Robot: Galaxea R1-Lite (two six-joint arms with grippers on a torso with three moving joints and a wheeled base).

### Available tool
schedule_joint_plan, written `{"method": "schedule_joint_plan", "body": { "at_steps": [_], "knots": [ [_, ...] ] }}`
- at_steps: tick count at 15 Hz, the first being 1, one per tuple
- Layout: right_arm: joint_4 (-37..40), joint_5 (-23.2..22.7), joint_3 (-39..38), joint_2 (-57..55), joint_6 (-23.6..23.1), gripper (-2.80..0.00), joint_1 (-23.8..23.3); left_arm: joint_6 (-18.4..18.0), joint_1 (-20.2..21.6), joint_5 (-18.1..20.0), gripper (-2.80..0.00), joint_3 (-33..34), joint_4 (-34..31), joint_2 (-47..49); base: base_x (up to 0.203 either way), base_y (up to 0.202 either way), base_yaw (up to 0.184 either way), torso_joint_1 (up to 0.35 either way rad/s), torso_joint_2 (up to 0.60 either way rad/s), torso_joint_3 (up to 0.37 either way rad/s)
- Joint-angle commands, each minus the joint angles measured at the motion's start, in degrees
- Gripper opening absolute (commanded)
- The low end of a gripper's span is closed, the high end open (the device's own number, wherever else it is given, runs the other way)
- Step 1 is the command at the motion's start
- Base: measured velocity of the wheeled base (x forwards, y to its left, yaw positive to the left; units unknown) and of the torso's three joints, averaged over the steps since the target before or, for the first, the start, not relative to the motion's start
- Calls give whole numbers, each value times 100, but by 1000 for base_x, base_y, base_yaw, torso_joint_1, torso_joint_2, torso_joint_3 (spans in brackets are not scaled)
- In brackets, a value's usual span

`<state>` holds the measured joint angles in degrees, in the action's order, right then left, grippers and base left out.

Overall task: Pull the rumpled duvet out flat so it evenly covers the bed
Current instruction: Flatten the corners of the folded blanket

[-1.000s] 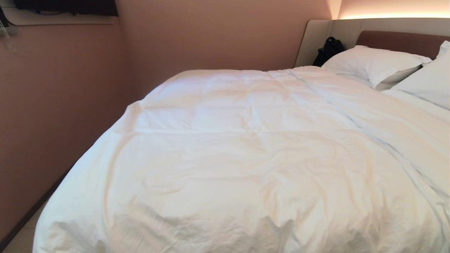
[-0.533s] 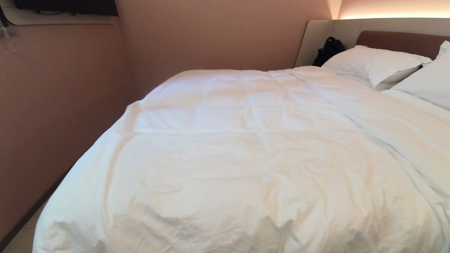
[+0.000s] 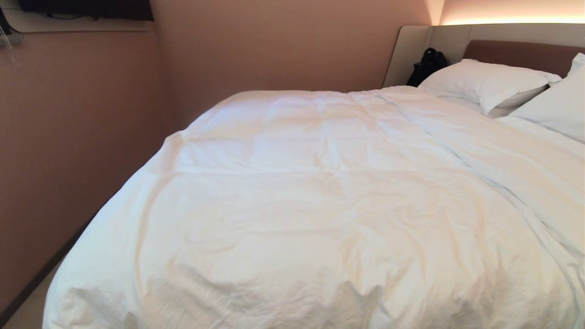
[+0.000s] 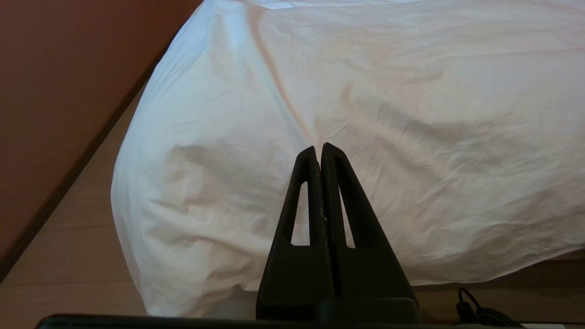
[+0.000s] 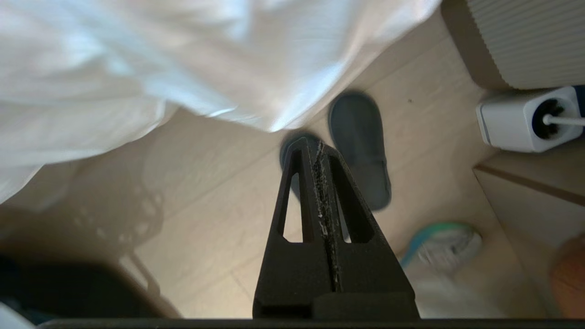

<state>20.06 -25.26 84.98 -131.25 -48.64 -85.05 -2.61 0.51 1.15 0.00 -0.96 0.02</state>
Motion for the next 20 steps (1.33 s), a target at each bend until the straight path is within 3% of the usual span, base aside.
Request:
{"method": "schedule_joint_plan", "body": {
  "at_steps": [1,8,11,20],
  "knots": [
    [-670,-480,71,-252,-23,-280,-144,-3,2,0,-280,0,0,-2,0,0,0,0,0,0],
    [-613,-689,490,-784,181,-280,-401,-3,2,0,-280,0,0,-2,0,0,0,0,0,0],
    [-188,-726,870,-1051,364,-280,-512,-3,2,0,-280,0,0,-2,0,0,0,0,0,0],
    [32,-1039,917,-1224,417,-280,-705,-3,2,0,-280,0,0,-2,0,0,0,0,0,0]
  ]
}}
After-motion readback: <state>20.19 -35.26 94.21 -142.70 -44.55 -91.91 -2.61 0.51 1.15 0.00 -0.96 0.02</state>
